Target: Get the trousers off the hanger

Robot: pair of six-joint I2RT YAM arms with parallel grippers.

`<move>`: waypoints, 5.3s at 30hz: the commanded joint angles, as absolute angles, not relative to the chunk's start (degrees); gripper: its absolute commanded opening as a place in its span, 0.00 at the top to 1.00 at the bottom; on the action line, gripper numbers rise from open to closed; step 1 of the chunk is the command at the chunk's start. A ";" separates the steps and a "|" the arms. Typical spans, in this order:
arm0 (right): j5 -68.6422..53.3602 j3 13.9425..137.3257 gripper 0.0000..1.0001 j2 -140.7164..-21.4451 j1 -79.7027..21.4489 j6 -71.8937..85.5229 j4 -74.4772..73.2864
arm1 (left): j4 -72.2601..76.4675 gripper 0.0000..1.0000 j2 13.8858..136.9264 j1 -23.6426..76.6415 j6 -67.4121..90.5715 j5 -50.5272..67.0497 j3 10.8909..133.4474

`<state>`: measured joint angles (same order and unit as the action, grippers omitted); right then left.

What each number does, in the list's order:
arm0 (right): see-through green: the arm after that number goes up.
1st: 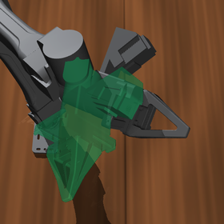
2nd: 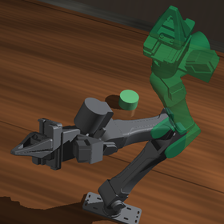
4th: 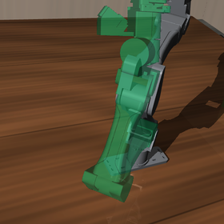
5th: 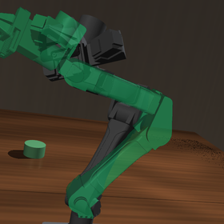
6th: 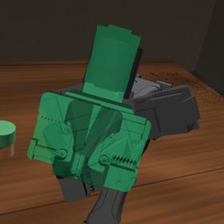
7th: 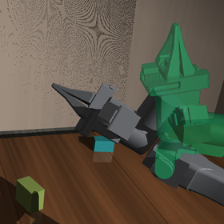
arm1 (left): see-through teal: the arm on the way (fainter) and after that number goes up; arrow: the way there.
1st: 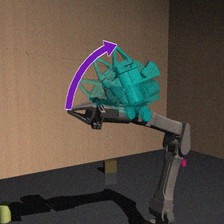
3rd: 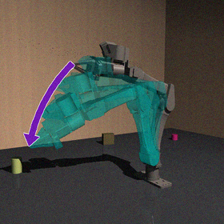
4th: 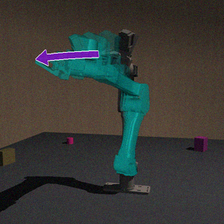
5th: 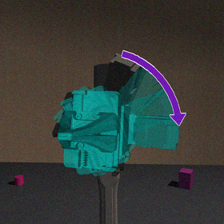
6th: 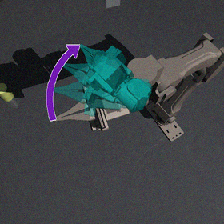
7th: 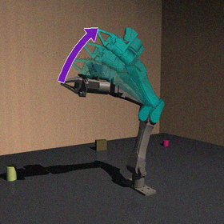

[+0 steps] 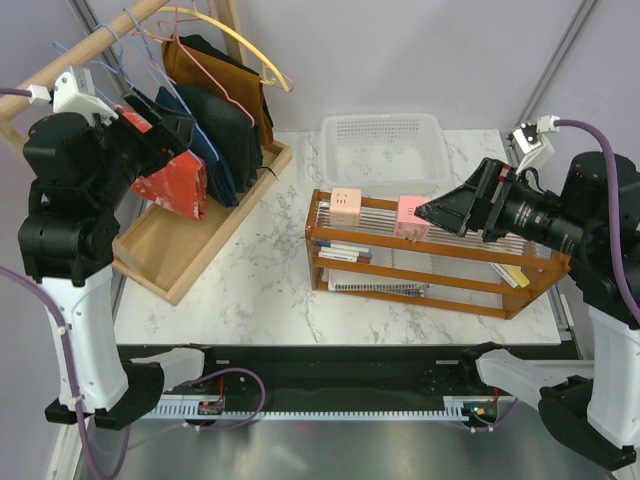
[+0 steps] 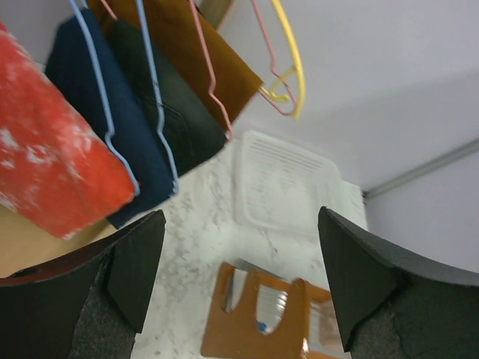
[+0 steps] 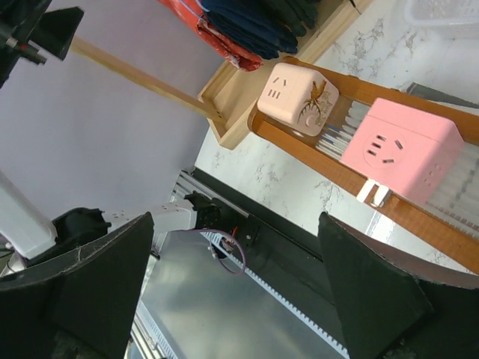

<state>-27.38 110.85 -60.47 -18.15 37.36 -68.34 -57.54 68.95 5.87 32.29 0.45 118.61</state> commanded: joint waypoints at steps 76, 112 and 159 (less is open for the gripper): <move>-32.96 126.83 0.02 -72.16 -18.28 28.21 -68.38 | -29.35 0.98 72.78 -5.01 20.21 -8.79 113.10; -1.79 130.79 0.08 -86.13 -62.95 22.77 -59.60 | -58.71 0.98 59.33 -5.01 41.75 22.15 126.12; 40.25 101.60 0.42 -83.94 -98.17 -1.58 -19.25 | -58.18 0.98 58.10 -5.01 52.73 35.95 129.64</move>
<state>37.58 102.59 -86.28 -97.76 -0.91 -22.06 -66.57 58.00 -5.02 48.84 32.91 127.26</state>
